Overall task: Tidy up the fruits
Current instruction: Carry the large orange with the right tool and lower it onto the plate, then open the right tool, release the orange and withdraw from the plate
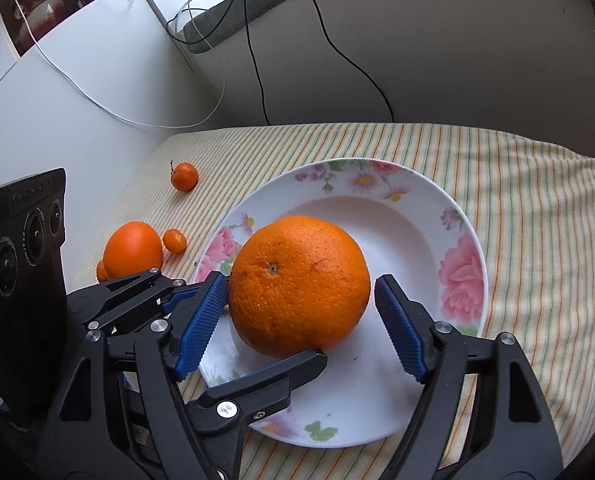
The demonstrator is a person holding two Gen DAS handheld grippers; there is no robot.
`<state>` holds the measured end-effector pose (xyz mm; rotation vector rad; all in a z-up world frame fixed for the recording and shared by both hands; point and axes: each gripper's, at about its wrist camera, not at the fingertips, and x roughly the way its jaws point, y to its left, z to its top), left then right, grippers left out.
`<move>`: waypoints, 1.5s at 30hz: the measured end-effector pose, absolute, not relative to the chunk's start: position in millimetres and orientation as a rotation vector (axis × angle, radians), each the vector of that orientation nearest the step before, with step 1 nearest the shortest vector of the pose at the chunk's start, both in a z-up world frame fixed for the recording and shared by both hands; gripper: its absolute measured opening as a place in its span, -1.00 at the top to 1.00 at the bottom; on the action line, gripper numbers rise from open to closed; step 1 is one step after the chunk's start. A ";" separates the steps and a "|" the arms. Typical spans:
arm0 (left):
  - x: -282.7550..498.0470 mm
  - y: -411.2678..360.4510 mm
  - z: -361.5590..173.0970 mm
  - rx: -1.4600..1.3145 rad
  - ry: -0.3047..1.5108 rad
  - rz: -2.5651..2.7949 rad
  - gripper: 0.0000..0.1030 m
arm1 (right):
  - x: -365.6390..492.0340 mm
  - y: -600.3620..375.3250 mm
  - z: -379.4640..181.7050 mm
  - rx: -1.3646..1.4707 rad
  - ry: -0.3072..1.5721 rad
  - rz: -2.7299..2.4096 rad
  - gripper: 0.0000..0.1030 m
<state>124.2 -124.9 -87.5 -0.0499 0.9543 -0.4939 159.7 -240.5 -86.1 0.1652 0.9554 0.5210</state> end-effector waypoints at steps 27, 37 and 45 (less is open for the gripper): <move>77.3 -65.6 -62.6 -0.090 0.854 -0.405 -0.33 | 100.1 -239.0 -36.3 0.080 0.769 0.485 -0.60; 49.4 -9.0 -60.3 -0.150 0.830 -0.278 -0.33 | 74.8 -207.6 -29.0 0.036 0.744 0.564 -0.60; 24.6 37.4 -70.3 -0.214 0.842 -0.169 -0.22 | 55.6 -167.0 -40.6 -0.056 0.758 0.661 -0.59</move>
